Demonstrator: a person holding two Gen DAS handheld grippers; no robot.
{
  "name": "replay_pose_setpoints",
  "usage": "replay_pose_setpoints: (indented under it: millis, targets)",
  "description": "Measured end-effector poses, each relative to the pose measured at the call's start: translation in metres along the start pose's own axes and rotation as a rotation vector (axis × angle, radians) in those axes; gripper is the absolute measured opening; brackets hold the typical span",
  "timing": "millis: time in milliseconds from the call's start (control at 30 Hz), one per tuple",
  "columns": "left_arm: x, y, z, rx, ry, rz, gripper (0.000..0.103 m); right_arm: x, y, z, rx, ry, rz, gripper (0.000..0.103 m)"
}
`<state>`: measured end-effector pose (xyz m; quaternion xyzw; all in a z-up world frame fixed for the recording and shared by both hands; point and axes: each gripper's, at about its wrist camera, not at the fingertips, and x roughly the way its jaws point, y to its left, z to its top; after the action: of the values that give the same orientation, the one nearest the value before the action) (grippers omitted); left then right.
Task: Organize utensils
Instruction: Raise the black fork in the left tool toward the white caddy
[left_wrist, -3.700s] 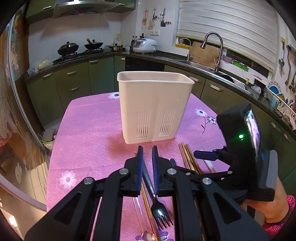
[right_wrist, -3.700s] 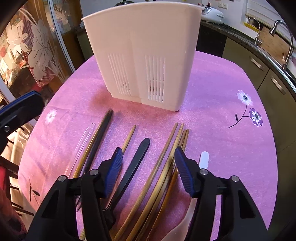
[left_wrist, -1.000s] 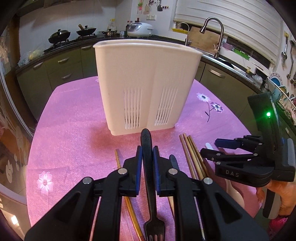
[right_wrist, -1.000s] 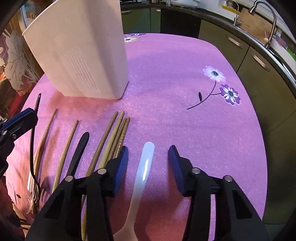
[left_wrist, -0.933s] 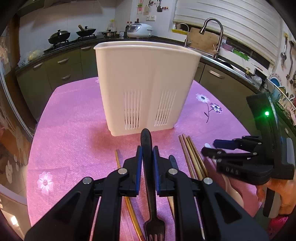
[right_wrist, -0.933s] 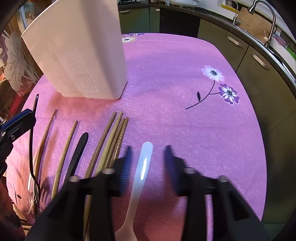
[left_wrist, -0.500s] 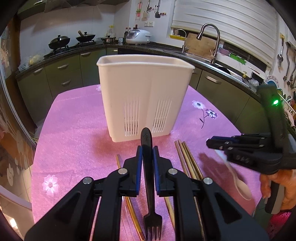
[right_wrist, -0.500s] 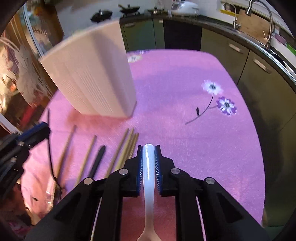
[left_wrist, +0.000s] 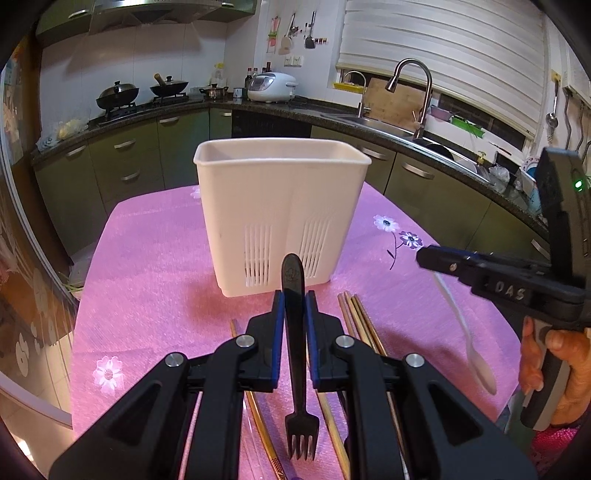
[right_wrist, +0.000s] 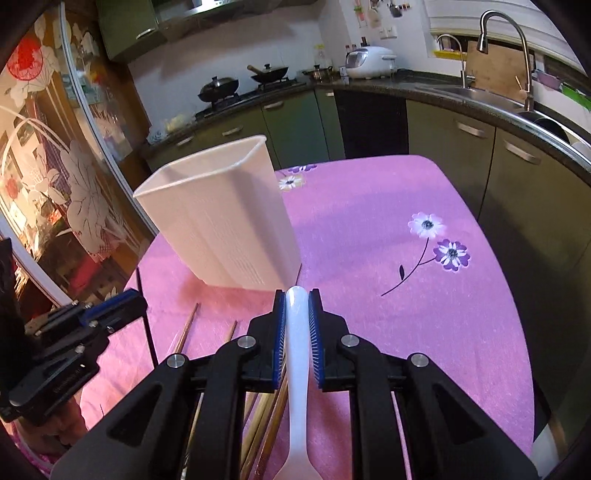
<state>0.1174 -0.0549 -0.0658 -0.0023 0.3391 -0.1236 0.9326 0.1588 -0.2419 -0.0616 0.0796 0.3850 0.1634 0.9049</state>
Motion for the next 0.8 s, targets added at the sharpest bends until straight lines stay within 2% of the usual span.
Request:
replay_pose_setpoints:
  millis: [267, 800]
  targets:
    - [-0.008, -0.003, 0.006, 0.005, -0.022, -0.005, 0.011, -0.002, 0.002, 0.000, 0.002, -0.018, 0.020, 0.013]
    - [-0.046, -0.006, 0.060, 0.035, -0.111, -0.027, 0.009, -0.004, -0.003, 0.000, 0.013, -0.032, 0.059, 0.013]
